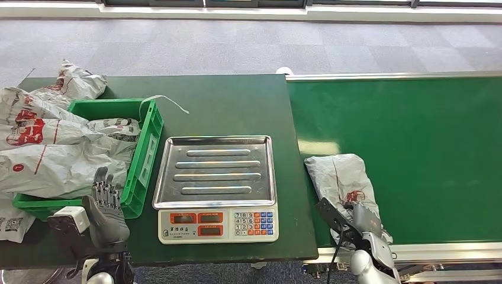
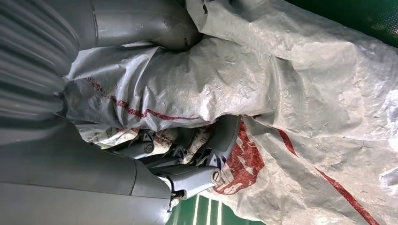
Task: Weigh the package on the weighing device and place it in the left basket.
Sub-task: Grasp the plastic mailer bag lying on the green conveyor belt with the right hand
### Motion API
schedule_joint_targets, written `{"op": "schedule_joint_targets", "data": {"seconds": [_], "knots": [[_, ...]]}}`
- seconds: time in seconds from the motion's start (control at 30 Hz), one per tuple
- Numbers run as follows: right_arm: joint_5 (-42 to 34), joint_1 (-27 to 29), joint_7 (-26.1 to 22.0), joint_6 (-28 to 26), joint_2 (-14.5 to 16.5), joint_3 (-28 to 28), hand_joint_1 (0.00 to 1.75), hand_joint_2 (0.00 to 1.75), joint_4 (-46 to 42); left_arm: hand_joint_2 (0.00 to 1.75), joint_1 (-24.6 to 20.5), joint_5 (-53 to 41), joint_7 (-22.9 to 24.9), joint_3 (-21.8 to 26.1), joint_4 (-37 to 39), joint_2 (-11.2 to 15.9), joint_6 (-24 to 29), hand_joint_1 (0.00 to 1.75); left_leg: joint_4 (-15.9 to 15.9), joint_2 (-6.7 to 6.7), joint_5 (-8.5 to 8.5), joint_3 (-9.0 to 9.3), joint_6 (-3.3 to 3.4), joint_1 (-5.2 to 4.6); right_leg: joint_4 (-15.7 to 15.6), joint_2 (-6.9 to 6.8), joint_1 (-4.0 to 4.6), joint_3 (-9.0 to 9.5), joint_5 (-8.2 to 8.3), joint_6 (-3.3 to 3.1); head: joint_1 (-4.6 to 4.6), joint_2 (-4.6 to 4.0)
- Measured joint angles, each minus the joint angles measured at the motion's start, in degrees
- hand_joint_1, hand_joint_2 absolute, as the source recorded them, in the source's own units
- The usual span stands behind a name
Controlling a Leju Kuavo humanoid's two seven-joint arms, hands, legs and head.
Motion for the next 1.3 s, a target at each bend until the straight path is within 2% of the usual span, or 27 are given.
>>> {"op": "schedule_joint_targets", "data": {"seconds": [0.53,0.73,0.87,1.0,1.3], "knots": [[1.4,1.2,1.1,-1.8,0.0,1.9,1.75,1.75,-2.5,0.0,1.2,-0.2,-0.2,0.0,-0.6,-0.2,0.0,0.0,0.0,-0.39,0.0,-0.19,0.0,0.06,0.0,-0.32,-0.03,-0.02,-0.08,-0.04,0.01,0.0],[5.0,5.7,2.7,-4.9,-0.4,2.6,1.75,1.75,-13.5,0.0,2.2,-1.0,-0.6,0.2,-1.9,-0.6,0.0,0.0,0.0,-0.74,0.18,-0.79,0.04,-0.05,0.1,-0.75,-0.15,-0.4,-0.03,0.02,0.01,0.0],[10.2,7.8,2.8,-9.1,-2.5,2.5,1.75,1.75,-28.0,0.0,3.2,-1.6,-1.3,0.5,-2.8,-1.2,-0.3,0.0,0.0,-0.71,0.25,-1.07,-0.01,-0.12,0.1,-0.72,-0.23,-0.79,0.01,0.06,0.0,0.0],[11.7,8.9,1.2,-12.0,-4.7,1.9,1.75,1.75,-37.7,0.0,3.4,-1.7,-1.9,0.5,-3.0,-1.7,-0.4,0.0,0.0,-0.74,0.25,-1.12,-0.01,-0.12,0.1,-0.74,-0.23,-0.84,0.0,0.06,0.01,0.0],[11.7,10.3,0.4,-12.9,-6.0,1.3,1.75,1.75,-44.2,0.0,3.4,-1.7,-2.0,0.6,-3.0,-2.0,-0.4,0.0,0.0,-0.72,0.26,-1.18,-0.02,-0.11,0.2,-0.74,-0.22,-0.93,0.0,0.06,0.01,0.0]]}}
